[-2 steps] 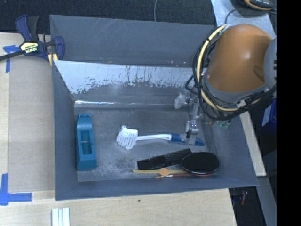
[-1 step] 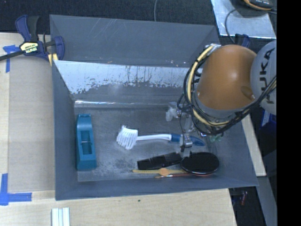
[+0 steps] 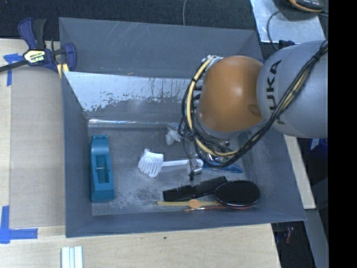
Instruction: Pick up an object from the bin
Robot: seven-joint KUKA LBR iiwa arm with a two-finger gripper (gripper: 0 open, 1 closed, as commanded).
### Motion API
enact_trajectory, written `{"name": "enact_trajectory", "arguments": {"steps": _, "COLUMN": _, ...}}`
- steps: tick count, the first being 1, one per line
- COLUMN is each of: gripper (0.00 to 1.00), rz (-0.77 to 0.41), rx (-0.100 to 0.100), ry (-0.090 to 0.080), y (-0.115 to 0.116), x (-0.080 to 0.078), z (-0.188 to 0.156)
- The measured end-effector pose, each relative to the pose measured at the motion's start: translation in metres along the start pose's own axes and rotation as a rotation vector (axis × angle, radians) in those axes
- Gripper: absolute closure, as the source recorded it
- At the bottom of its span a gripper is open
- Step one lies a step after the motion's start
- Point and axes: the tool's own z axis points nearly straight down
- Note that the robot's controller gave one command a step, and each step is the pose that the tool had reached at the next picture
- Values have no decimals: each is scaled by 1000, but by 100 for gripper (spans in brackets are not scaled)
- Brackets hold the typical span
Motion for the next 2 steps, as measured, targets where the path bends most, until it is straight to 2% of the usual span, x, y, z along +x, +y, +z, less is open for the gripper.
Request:
{"name": "enact_trajectory", "arguments": {"steps": 1, "gripper": 0, "rz": 81, "rx": -1, "ry": 6, "y": -30, "x": 31, "z": 70}}
{"name": "enact_trajectory", "arguments": {"steps": 2, "gripper": 0, "rz": 21, "rx": -1, "ry": -2, "y": -23, "x": 26, "z": 78}}
